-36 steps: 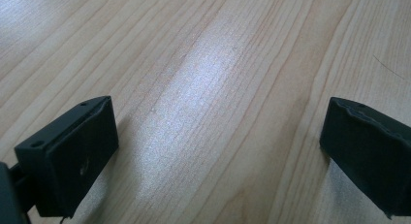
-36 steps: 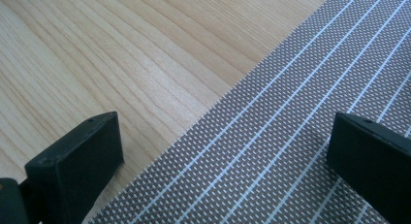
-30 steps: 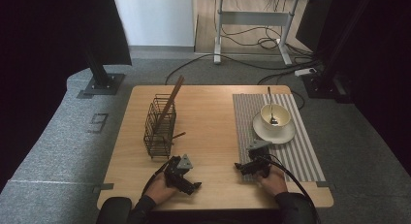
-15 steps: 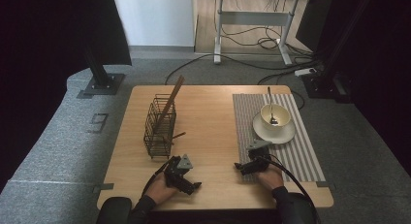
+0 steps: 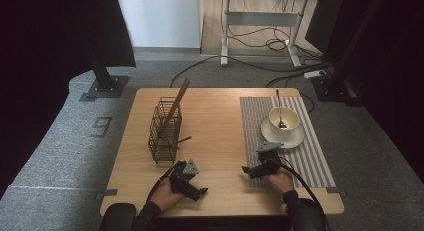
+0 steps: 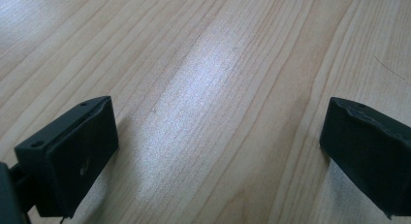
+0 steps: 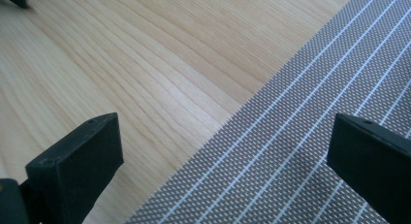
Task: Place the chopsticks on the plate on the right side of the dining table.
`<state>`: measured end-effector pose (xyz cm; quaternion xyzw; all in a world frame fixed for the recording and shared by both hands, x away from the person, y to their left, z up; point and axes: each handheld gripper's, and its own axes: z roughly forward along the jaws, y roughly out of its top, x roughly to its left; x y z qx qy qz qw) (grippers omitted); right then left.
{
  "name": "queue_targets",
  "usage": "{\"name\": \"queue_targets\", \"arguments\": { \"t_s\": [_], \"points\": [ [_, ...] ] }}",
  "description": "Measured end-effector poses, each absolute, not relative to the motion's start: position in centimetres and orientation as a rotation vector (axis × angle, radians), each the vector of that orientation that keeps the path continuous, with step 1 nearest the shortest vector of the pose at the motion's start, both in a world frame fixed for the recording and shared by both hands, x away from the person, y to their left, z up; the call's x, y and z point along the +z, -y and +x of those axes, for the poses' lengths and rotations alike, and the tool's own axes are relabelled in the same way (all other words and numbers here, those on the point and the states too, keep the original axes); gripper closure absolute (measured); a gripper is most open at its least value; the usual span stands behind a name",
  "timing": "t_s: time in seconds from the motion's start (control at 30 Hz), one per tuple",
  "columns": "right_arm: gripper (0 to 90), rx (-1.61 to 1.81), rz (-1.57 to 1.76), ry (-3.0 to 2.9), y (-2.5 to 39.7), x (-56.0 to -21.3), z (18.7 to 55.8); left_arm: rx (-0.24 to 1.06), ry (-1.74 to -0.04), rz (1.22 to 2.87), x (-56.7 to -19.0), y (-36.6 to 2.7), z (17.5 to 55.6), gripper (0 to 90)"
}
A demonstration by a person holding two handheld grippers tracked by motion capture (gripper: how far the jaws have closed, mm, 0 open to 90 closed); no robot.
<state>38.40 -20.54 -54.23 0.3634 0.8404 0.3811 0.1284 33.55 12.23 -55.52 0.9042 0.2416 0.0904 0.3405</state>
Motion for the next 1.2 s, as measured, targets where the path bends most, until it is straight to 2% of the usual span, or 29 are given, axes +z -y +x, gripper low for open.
{"name": "queue_targets", "arguments": {
  "t_s": [1.2],
  "points": [
    [0.0,1.241,0.903,-2.559,13.4,-47.0,38.9,0.238,-0.629,2.352,-55.5,-12.2,33.5,0.0]
  ]
}}
